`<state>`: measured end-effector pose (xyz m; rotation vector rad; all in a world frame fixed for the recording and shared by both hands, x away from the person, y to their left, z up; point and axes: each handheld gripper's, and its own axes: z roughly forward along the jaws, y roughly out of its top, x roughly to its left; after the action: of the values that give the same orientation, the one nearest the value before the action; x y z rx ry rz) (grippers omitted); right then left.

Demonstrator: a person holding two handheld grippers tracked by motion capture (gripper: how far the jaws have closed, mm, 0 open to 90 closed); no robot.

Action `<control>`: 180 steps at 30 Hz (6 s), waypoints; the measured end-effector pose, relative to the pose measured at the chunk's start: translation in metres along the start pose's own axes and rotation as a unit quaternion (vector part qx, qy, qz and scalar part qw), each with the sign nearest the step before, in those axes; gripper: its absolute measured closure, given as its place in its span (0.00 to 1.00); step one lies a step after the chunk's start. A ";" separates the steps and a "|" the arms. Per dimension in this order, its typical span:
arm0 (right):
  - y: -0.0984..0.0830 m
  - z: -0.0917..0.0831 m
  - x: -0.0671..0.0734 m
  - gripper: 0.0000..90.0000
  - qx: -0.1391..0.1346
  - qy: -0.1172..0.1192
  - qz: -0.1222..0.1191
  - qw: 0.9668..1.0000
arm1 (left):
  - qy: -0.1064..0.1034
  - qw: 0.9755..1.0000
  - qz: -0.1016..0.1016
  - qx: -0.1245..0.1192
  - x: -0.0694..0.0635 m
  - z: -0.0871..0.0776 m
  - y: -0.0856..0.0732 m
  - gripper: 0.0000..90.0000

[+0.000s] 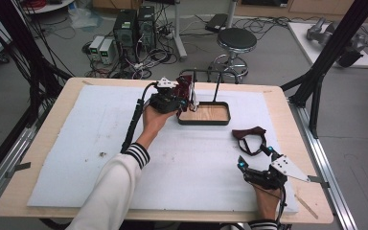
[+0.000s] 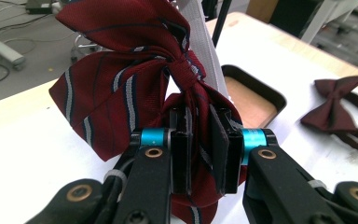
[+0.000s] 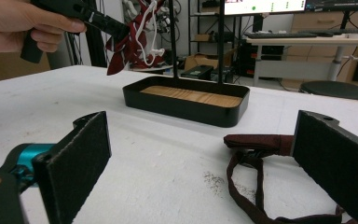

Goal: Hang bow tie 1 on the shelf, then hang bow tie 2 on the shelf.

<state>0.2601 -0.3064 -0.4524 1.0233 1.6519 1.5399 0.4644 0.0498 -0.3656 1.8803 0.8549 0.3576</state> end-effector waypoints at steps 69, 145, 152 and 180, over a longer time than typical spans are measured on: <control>0.000 0.000 0.001 0.04 0.003 0.001 -0.007 1.000 | -0.029 0.984 0.084 -0.154 0.015 -0.171 -0.069 0.17; 0.018 -0.004 -0.007 0.04 0.032 0.002 -0.024 0.999 | 0.026 0.974 0.061 -0.216 0.044 -0.212 -0.191 0.16; 0.045 -0.003 -0.020 0.04 0.064 0.014 -0.038 0.997 | 0.035 0.973 0.060 -0.218 0.044 -0.210 -0.195 0.16; 0.094 0.038 -0.069 0.05 0.213 0.037 -0.101 0.971 | 0.040 0.973 0.051 -0.223 0.049 -0.209 -0.200 0.16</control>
<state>0.3366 -0.3480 -0.3665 0.9789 2.1256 1.1273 0.2971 0.2750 -0.4525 1.4998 0.6650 0.6363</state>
